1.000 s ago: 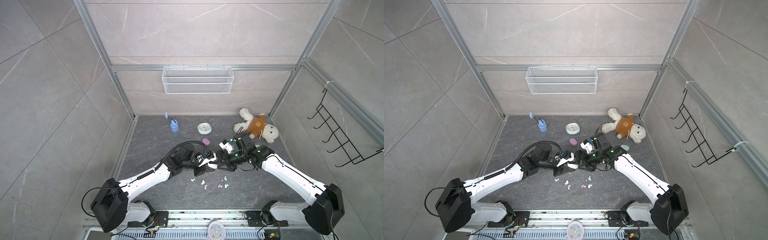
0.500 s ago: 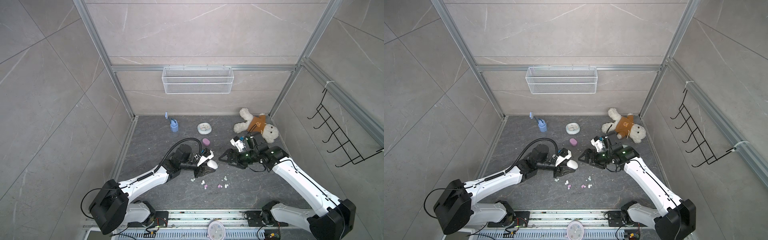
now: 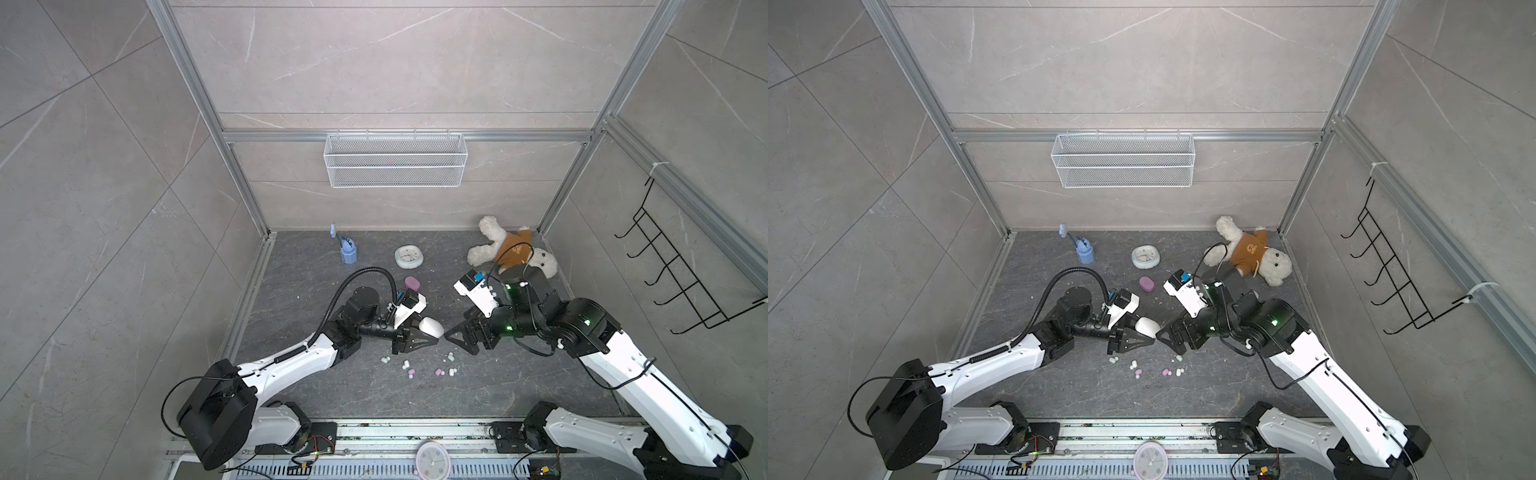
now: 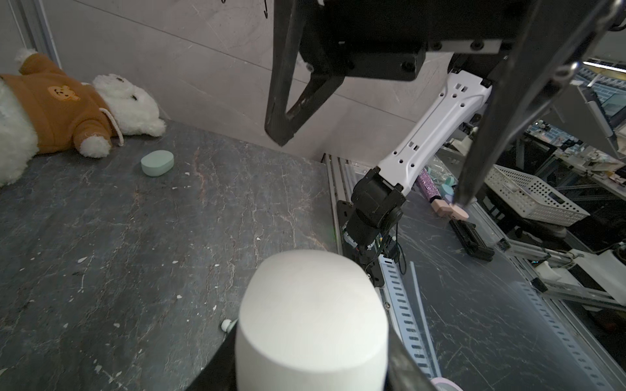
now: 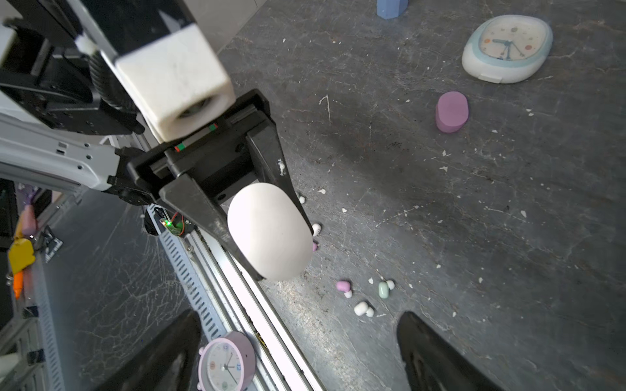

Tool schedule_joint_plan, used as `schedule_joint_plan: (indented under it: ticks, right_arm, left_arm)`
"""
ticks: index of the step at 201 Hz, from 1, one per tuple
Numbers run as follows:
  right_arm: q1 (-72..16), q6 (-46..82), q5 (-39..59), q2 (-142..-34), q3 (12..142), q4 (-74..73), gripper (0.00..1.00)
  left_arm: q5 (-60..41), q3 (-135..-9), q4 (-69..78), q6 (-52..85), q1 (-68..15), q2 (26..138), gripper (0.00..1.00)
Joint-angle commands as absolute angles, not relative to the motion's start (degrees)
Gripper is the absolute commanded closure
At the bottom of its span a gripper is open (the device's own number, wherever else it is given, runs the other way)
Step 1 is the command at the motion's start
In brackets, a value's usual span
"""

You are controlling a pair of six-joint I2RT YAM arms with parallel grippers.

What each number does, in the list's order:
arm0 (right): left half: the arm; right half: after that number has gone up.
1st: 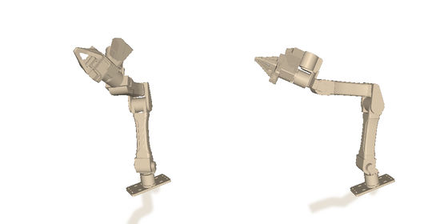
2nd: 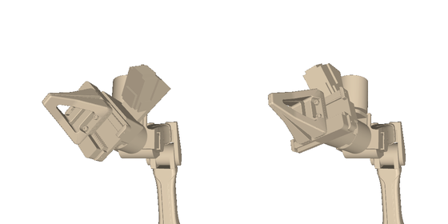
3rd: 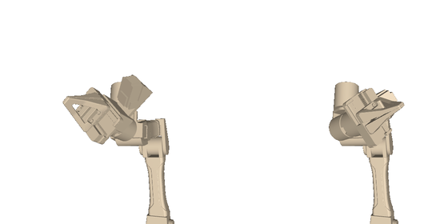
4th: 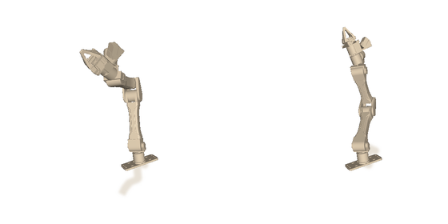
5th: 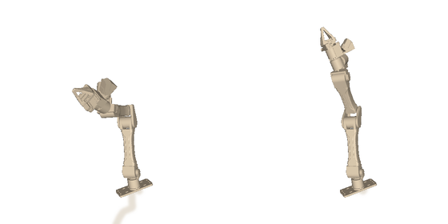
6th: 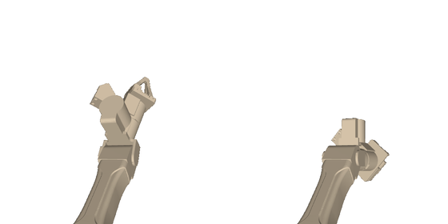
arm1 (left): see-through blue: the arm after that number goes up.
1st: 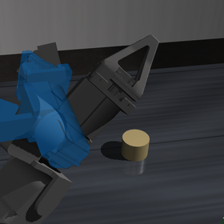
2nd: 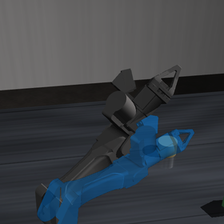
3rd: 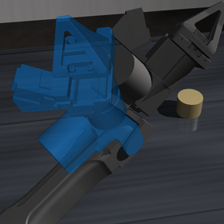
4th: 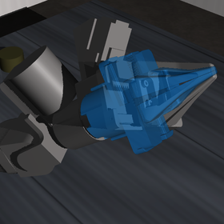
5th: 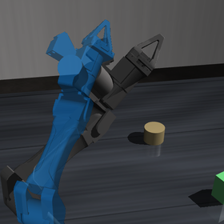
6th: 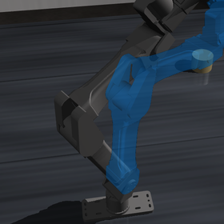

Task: Insert the wireless bluetooth earbuds into the charging case
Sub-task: 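Pull the right gripper away to swing the case lid open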

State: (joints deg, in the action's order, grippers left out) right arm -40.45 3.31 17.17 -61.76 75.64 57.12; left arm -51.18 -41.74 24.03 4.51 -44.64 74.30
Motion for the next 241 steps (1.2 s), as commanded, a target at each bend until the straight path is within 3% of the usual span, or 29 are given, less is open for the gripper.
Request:
schedule_joint_plan:
  ticks: [1,241]
  right_arm:
    - [-44.16,-0.11,10.34,-64.72,78.01,59.68,0.07]
    - [-45.55,7.39,-1.5,-67.38,81.71,59.5,0.08]
  left_arm:
    - [-55.01,-43.0,28.36,6.53,-44.4,73.92,0.72]
    - [-54.27,-42.34,23.32,2.58,-46.08,69.72,0.72]
